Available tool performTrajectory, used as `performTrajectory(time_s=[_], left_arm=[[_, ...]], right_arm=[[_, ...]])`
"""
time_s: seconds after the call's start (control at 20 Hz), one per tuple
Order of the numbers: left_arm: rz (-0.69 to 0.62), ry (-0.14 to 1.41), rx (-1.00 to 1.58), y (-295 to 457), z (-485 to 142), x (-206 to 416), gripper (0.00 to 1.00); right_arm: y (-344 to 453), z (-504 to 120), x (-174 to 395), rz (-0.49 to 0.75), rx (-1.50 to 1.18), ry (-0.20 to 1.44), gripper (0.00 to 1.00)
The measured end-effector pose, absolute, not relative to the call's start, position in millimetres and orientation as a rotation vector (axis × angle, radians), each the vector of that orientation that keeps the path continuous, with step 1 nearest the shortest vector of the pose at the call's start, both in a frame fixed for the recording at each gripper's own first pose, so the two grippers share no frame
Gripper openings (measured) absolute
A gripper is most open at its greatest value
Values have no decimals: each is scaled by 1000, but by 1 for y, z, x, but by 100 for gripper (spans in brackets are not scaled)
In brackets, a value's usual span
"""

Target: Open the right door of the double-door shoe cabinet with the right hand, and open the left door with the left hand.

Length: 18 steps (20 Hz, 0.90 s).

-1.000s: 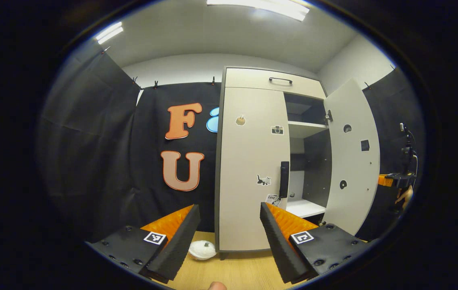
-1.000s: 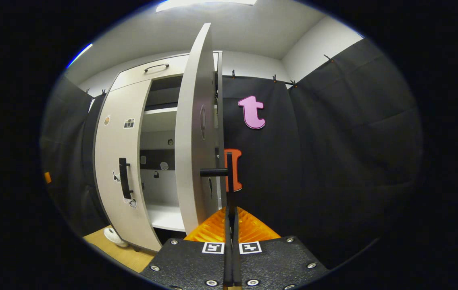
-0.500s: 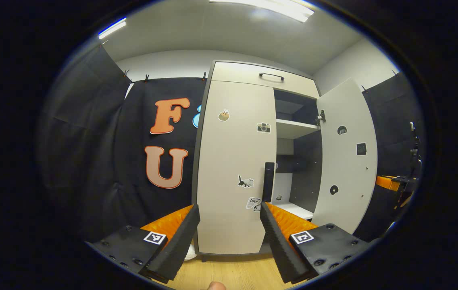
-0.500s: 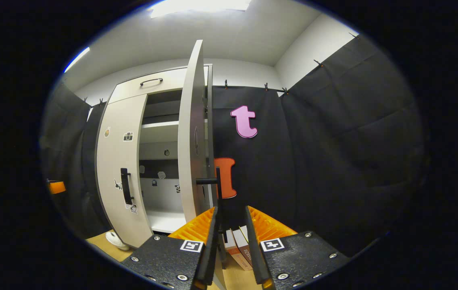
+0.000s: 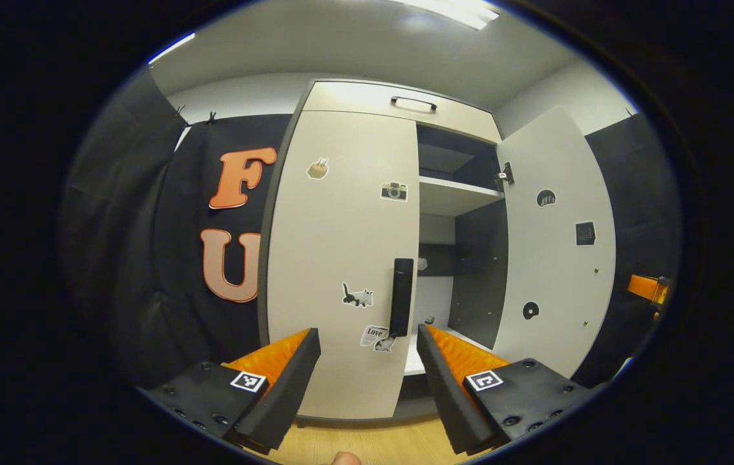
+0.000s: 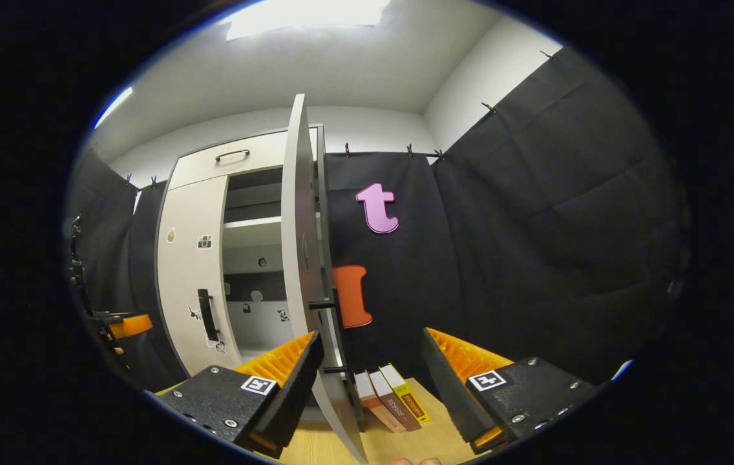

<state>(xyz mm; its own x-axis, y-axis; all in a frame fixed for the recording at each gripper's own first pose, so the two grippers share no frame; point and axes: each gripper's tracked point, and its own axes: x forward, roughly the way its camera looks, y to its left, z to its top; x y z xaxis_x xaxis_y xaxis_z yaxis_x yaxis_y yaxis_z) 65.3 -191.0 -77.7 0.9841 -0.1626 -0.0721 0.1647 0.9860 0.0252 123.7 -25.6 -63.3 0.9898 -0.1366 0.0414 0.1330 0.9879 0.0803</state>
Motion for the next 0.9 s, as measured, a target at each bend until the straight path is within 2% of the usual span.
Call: performTrajectory(time_s=[0.3,0.5,0.9], left_arm=[[-162,122,54,-228,-99,126,96],[-125,88,94,-240,-99,167,96],[-47,114,141,-239,-126,224,96]], right_arm=[[-31,-59,124,-156,43,-72,92],[-37,-58,123,-169,15,-80,93],[-49,-56,126,-206,-8,-108,93]])
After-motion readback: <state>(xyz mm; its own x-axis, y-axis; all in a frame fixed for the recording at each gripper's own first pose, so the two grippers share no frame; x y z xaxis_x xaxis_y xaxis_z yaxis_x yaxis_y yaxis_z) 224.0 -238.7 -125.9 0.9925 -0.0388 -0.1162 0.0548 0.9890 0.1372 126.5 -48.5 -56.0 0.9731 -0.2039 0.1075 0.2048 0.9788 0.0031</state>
